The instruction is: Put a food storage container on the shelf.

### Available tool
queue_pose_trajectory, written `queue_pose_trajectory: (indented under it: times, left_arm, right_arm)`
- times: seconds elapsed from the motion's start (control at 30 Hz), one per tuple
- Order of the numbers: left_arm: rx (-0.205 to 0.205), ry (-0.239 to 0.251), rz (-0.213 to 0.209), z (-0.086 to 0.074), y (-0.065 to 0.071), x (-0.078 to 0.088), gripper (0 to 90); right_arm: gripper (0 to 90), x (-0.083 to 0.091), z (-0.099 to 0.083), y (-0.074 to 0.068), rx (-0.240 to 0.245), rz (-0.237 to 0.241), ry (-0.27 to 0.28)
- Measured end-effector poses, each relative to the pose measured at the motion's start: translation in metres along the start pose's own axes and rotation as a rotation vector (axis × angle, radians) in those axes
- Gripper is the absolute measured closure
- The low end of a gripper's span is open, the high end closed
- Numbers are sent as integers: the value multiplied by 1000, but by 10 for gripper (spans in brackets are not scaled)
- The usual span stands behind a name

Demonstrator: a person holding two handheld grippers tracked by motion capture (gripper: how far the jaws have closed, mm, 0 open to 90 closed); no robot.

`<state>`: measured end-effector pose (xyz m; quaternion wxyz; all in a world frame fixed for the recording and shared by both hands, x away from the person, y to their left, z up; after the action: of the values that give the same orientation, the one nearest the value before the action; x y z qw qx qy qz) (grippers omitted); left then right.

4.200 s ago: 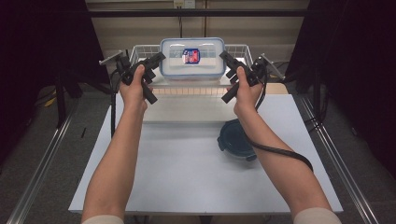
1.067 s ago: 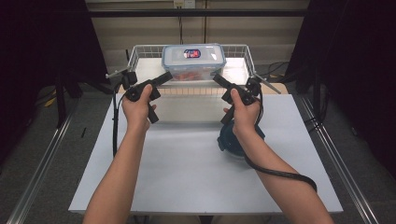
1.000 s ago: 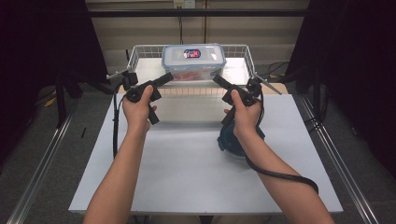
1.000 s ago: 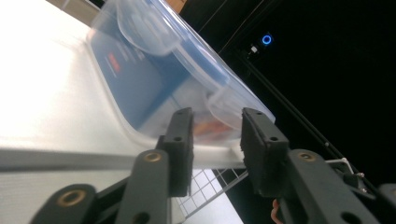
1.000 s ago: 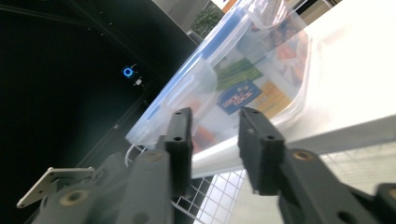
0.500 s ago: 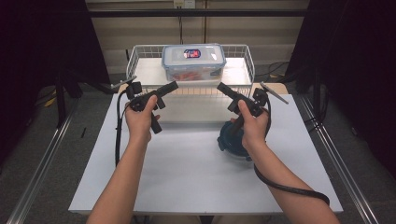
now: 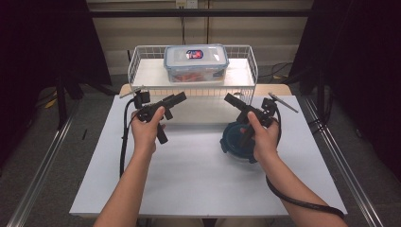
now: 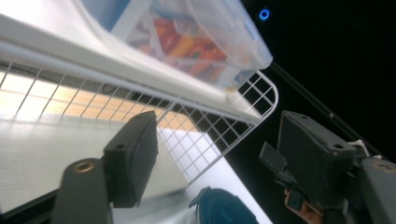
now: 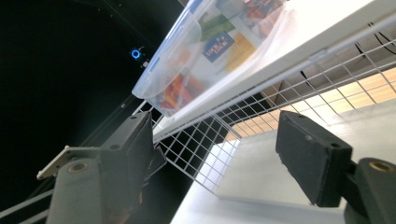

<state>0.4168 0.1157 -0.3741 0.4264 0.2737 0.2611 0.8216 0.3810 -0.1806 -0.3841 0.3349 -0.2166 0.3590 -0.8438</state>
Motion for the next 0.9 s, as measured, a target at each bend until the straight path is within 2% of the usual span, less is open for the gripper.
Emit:
queue_pose_trajectory:
  times: [0.03, 0.07, 0.17, 0.27, 0.3, 0.33, 0.37, 0.4, 0.43, 0.5, 0.6, 0.67, 0.77, 0.83, 0.9]
  left_arm:
    - [15, 0, -5, -2, 0, 0, 256]
    - [14, -4, -2, -3, 0, -1, 253]
    - [29, -20, -18, -9, -1, -2, 234]
    - [17, -36, -14, -13, -2, -2, 210]
    - [14, -42, -32, -15, -2, -1, 214]
    - [23, -41, -32, -16, -2, -1, 214]
    - [9, -42, -22, -18, -2, -2, 213]
    - [12, -47, -19, -19, -2, -2, 213]
    - [22, -52, -35, -20, -1, -3, 210]
    - [7, -60, -40, -22, -2, -4, 208]
    - [26, -68, -55, -26, -1, -8, 203]
    - [11, -87, -50, -28, -1, -9, 202]
    - [15, -113, -75, -33, -1, -13, 200]
    - [56, -136, -113, -36, -2, -16, 181]
    - [52, -150, -107, -40, -2, -19, 180]
  right_arm:
    - [270, 1, -1, 1, 10, -3, 0]
    - [268, 3, -2, 2, 12, -4, -3]
    - [258, 7, -5, 5, 2, -2, -12]
    - [241, 11, -8, 9, -6, -6, -19]
    - [242, 13, -9, 10, -9, -7, -21]
    - [241, 15, -10, 12, -18, -7, -25]
    - [241, 16, -11, 13, -24, -10, -24]
    - [241, 18, -12, 14, -27, -9, -23]
    - [239, 20, -12, 16, -19, -12, -18]
    - [237, 23, -14, 18, -28, -15, -24]
    - [233, 27, -16, 19, -19, -19, -26]
    - [228, 29, -17, 19, -10, -29, -30]
    - [217, 32, -18, 20, -1, -31, -38]
    - [216, 35, -19, 22, 9, -40, -42]
    - [214, 38, -19, 23, 13, -45, -40]
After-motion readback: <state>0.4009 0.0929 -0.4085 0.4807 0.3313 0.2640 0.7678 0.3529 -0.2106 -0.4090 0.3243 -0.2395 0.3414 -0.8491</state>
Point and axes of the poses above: each handheld gripper's, and its own axes: x roughly backward along the jaws, z roughly out of its top, y roughly to its right, the point moved 3 cm from there along -x, roughly forward along the jaws, and after that the axes turned 10 degrees about -y, right-handed, at the moved point
